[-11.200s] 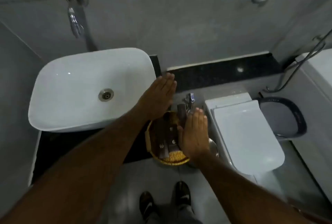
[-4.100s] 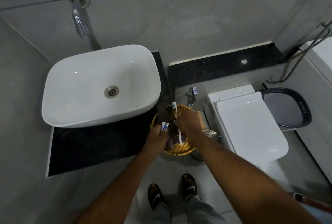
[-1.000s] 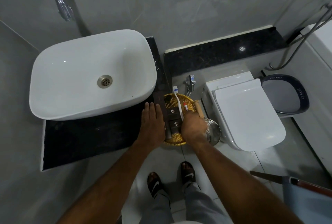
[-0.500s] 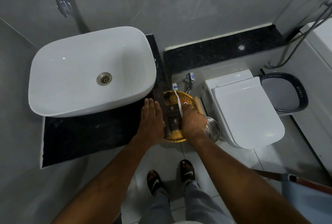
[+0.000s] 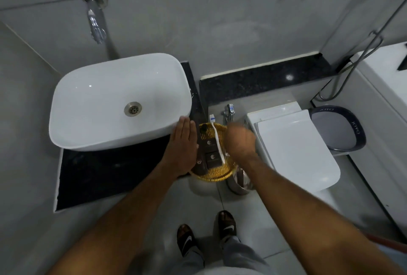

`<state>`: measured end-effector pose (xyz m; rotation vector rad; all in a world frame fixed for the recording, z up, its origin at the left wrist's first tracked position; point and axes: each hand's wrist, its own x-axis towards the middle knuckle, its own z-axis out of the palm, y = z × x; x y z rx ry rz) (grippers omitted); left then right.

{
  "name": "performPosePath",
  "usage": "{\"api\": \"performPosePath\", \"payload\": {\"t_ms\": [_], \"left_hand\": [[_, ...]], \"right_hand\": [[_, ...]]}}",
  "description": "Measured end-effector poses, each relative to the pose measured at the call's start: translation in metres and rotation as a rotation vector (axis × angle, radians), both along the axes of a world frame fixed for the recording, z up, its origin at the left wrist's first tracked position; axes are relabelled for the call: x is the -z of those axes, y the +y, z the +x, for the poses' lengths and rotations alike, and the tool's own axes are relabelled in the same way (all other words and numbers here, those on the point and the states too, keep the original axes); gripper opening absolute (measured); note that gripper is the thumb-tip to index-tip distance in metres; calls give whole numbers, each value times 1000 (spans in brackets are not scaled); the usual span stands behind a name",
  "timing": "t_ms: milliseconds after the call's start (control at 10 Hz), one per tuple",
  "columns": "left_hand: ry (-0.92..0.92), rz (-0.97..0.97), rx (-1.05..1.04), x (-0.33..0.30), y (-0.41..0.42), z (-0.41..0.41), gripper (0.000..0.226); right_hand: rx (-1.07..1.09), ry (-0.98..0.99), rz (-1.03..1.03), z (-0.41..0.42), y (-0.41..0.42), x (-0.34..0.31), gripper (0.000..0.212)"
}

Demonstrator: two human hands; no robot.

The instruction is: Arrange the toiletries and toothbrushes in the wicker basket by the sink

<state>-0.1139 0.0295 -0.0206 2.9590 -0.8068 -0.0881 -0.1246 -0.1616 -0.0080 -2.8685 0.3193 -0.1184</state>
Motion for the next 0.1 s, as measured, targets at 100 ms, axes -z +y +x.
{"api": "performPosePath", "payload": {"t_ms": [100], "left_hand": [[-165, -68, 29, -39, 3, 22, 69]], "right_hand": [[-52, -114, -59, 26, -13, -43, 14]]}}
